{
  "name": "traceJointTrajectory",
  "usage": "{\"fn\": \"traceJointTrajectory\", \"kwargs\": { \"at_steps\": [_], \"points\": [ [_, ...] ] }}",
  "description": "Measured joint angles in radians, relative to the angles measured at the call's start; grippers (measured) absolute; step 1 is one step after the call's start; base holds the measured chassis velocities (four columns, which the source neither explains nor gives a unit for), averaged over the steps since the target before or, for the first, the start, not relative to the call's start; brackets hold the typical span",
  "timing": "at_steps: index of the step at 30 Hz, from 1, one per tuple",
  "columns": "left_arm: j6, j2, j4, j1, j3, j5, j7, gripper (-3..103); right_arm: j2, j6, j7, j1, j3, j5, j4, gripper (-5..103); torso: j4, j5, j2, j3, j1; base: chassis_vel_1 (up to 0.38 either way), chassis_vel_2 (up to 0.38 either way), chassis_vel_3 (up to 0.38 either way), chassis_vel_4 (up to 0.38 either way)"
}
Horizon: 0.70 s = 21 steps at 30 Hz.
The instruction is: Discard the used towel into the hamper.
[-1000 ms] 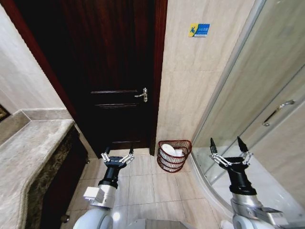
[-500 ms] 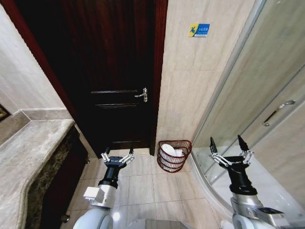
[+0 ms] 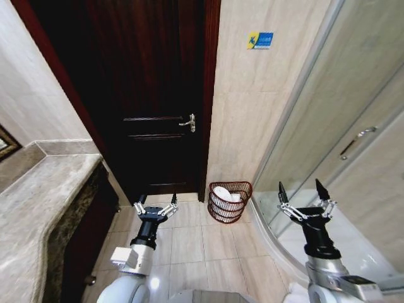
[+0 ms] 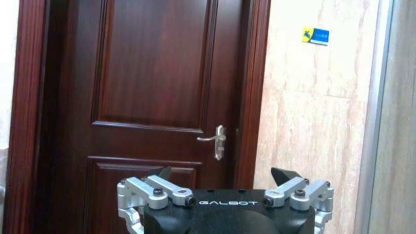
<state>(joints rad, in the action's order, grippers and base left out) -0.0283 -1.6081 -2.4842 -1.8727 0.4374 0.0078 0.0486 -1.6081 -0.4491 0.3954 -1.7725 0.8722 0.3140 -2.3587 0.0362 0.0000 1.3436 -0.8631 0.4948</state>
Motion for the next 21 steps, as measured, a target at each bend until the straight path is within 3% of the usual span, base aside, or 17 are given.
{"fn": "traceJointTrajectory", "kwargs": {
  "at_steps": [21],
  "points": [
    [0.0,0.0,0.0,0.0,0.0,0.0,0.0,100,0.0,-0.023,-0.015,-0.012,0.023,0.015,0.011,100,0.0,0.0,-0.001,0.0,0.001,-0.026,-0.035,-0.026,-0.033]
  ]
}}
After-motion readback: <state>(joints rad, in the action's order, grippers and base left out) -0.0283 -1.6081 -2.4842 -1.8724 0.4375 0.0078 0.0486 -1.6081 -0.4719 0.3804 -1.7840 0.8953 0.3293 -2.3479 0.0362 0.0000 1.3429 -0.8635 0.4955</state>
